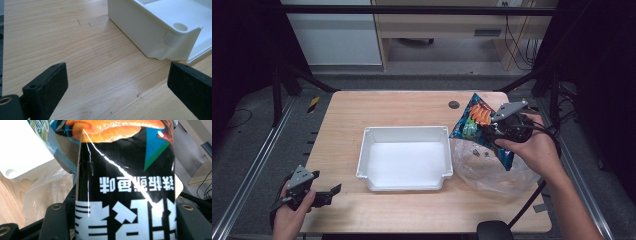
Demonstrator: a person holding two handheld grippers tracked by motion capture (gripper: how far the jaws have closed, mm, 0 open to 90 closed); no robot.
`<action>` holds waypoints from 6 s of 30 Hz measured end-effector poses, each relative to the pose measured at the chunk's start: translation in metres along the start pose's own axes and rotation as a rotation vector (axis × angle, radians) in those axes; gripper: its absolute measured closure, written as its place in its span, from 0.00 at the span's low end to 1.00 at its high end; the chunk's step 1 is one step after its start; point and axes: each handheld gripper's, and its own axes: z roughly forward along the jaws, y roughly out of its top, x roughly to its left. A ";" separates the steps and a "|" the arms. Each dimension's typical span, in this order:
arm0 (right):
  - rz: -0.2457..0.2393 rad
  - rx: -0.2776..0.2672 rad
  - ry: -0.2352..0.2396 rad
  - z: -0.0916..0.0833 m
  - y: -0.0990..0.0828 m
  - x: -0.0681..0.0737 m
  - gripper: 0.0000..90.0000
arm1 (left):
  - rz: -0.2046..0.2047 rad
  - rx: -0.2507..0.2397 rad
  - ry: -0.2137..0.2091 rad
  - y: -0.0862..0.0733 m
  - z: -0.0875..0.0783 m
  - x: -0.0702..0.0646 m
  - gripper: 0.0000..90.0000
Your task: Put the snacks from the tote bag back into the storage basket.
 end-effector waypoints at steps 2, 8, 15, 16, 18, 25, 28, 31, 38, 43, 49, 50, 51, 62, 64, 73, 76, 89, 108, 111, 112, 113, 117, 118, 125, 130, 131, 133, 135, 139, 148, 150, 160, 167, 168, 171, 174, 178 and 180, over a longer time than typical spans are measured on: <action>-0.005 -0.003 0.001 0.001 0.003 0.001 0.45 | -0.008 -0.025 -0.001 0.001 -0.002 0.000 0.04; -0.025 -0.015 -0.001 -0.001 0.010 0.007 0.45 | -0.002 -0.033 0.001 0.002 -0.004 -0.001 0.04; -0.038 -0.026 -0.011 0.002 0.021 0.011 0.45 | 0.002 -0.021 -0.001 0.002 -0.003 -0.002 0.04; -0.045 -0.025 -0.010 0.003 0.023 0.011 0.45 | 0.002 -0.024 -0.001 0.002 -0.003 -0.002 0.04; -0.049 -0.030 -0.010 0.003 0.027 0.012 0.45 | 0.005 -0.024 -0.003 0.002 -0.003 -0.003 0.04; -0.080 -0.039 -0.005 0.004 0.041 0.020 0.45 | 0.021 -0.019 -0.005 0.003 -0.003 -0.004 0.04; -0.097 -0.038 -0.002 0.005 0.045 0.023 0.45 | 0.023 -0.019 -0.007 0.003 -0.003 -0.005 0.04; -0.111 -0.041 0.004 0.006 0.050 0.027 0.45 | 0.021 -0.020 -0.012 0.003 -0.003 -0.005 0.04; -0.141 -0.055 0.014 0.007 0.059 0.036 0.45 | 0.021 -0.017 -0.013 0.004 -0.003 -0.005 0.04; -0.169 -0.057 0.010 0.009 0.066 0.041 0.45 | 0.030 -0.005 -0.004 0.004 -0.001 -0.007 0.05; -0.188 -0.068 0.021 0.013 0.074 0.049 0.45 | 0.031 -0.001 0.005 0.004 -0.001 -0.007 0.05; -0.191 -0.070 0.025 0.014 0.075 0.050 0.45 | 0.032 -0.001 0.006 0.004 -0.001 -0.007 0.05; -0.197 -0.071 0.026 0.014 0.077 0.051 0.45 | 0.032 0.000 0.006 0.004 -0.001 -0.007 0.05; -0.237 -0.083 0.050 0.019 0.090 0.064 0.45 | 0.036 0.000 0.007 0.004 -0.001 -0.007 0.05; -0.243 -0.086 0.055 0.020 0.093 0.067 0.45 | 0.033 -0.002 0.006 0.004 -0.001 -0.007 0.05; -0.275 -0.096 0.084 0.027 0.101 0.077 0.46 | 0.042 0.006 0.003 0.004 -0.001 -0.007 0.05; -0.289 -0.094 0.093 0.031 0.103 0.081 0.46 | 0.042 0.007 0.003 0.004 -0.001 -0.008 0.05; -0.309 -0.098 0.121 0.049 0.112 0.092 0.46 | 0.050 0.015 0.005 0.004 0.000 -0.008 0.05; -0.358 -0.100 0.182 0.073 0.124 0.111 0.46 | 0.047 0.022 0.003 0.004 0.000 -0.008 0.05; -0.379 -0.091 0.191 0.078 0.125 0.113 0.46 | 0.051 0.024 0.002 0.004 0.001 -0.008 0.05; -0.379 -0.089 0.192 0.079 0.126 0.114 0.46 | 0.050 0.022 0.002 0.004 0.001 -0.008 0.05; -0.374 -0.091 0.195 0.079 0.126 0.114 0.46 | 0.047 0.022 0.002 0.004 0.000 -0.009 0.05; -0.375 -0.094 0.204 0.083 0.126 0.116 0.46 | 0.051 0.024 0.001 0.004 0.001 -0.008 0.05; -0.369 -0.091 0.206 0.084 0.126 0.118 0.46 | 0.052 0.024 0.000 0.004 0.001 -0.008 0.05; -0.377 -0.087 0.227 0.091 0.125 0.124 0.46 | 0.054 0.026 -0.002 0.004 0.001 -0.008 0.05; -0.379 -0.087 0.238 0.095 0.123 0.128 0.46 | 0.056 0.027 -0.003 0.004 0.001 -0.008 0.05; -0.372 -0.089 0.237 0.096 0.123 0.129 0.46 | 0.056 0.027 -0.002 0.004 0.001 -0.008 0.05; -0.375 -0.087 0.239 0.097 0.122 0.130 0.46 | 0.056 0.027 -0.003 0.004 0.001 -0.008 0.05; -0.383 -0.085 0.244 0.098 0.122 0.131 0.46 | 0.056 0.027 -0.003 0.004 0.001 -0.008 0.05; -0.382 -0.086 0.255 0.101 0.120 0.133 0.46 | 0.055 0.027 -0.003 0.004 0.001 -0.008 0.05; -0.388 -0.084 0.269 0.106 0.118 0.137 0.46 | 0.056 0.027 -0.002 0.004 0.001 -0.008 0.05; -0.394 -0.078 0.269 0.106 0.118 0.138 0.46 | 0.056 0.027 -0.002 0.004 0.001 -0.008 0.05; -0.393 -0.062 0.282 0.115 0.117 0.141 0.46 | 0.058 0.027 -0.002 0.005 0.001 -0.008 0.05; -0.404 -0.047 0.299 0.123 0.118 0.145 0.46 | 0.057 0.025 -0.003 0.004 0.001 -0.009 0.05; -0.408 -0.047 0.301 0.125 0.119 0.145 0.46 | 0.057 0.025 -0.004 0.004 0.001 -0.009 0.05; -0.410 -0.041 0.309 0.130 0.119 0.146 0.46 | 0.058 0.028 -0.006 0.005 0.001 -0.009 0.05; -0.412 -0.039 0.311 0.134 0.120 0.147 0.46 | 0.057 0.028 -0.007 0.005 0.001 -0.008 0.05; -0.412 -0.039 0.316 0.138 0.121 0.146 0.46 | 0.053 0.025 -0.009 0.005 0.002 -0.009 0.05; -0.405 -0.036 0.316 0.138 0.121 0.145 0.46 | 0.055 0.026 -0.010 0.005 0.002 -0.009 0.05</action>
